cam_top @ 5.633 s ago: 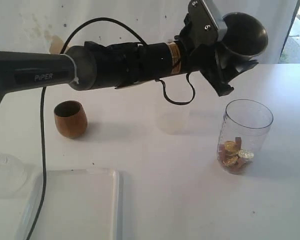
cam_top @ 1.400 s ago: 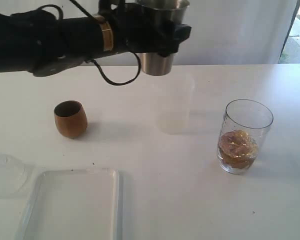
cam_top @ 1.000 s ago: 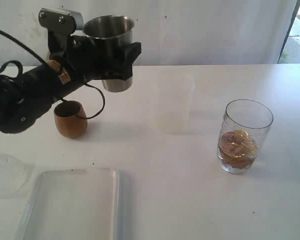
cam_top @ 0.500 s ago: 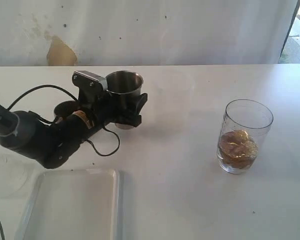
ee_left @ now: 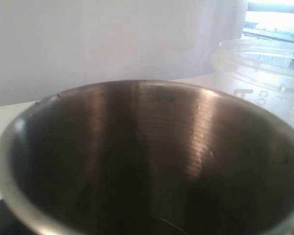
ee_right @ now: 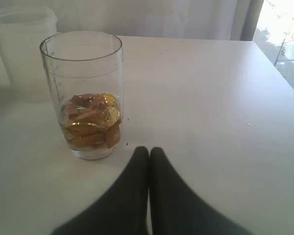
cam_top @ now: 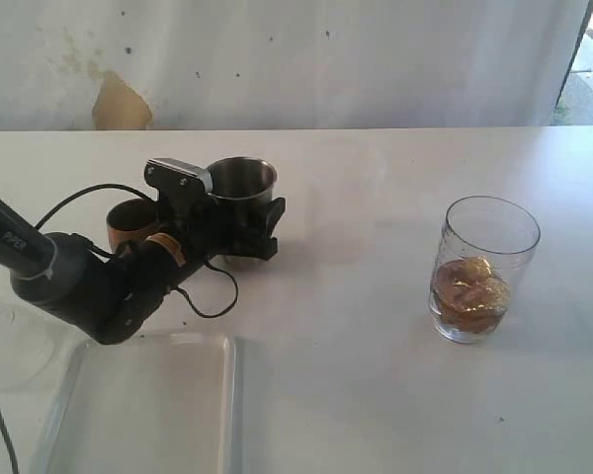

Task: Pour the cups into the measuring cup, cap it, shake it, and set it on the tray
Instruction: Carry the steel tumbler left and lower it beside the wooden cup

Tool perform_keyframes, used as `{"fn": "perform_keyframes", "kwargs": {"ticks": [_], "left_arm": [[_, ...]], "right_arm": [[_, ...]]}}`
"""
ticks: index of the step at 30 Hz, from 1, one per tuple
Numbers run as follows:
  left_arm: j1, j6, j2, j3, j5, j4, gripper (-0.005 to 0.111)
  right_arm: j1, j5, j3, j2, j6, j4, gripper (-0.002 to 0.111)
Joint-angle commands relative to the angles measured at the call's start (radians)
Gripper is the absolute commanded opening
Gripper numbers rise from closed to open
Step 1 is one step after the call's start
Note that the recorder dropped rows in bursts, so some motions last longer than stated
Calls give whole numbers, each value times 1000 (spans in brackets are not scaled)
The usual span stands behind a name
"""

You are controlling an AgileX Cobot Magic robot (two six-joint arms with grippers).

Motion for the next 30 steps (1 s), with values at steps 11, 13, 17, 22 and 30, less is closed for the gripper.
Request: {"fn": "perform_keyframes", "kwargs": {"ticks": [11,13,17,22,30], "left_arm": [[0,78,-6,-9,-20,-16,99],[0,90,-6,-9,-18,-16,105],[0,104,-6,-9,-20,-16,105],[0,110,-10,-9,-23,-16,105],[0,105,-76,33,-21,-20,105]], "right_arm": [[2,0,5,-5,5,-6,0],[2,0,5,-5,5,-6,0],[2,0,5,-5,5,-6,0],[2,0,5,-5,5,-6,0],[2,0,5,-5,5,-6,0]]}}
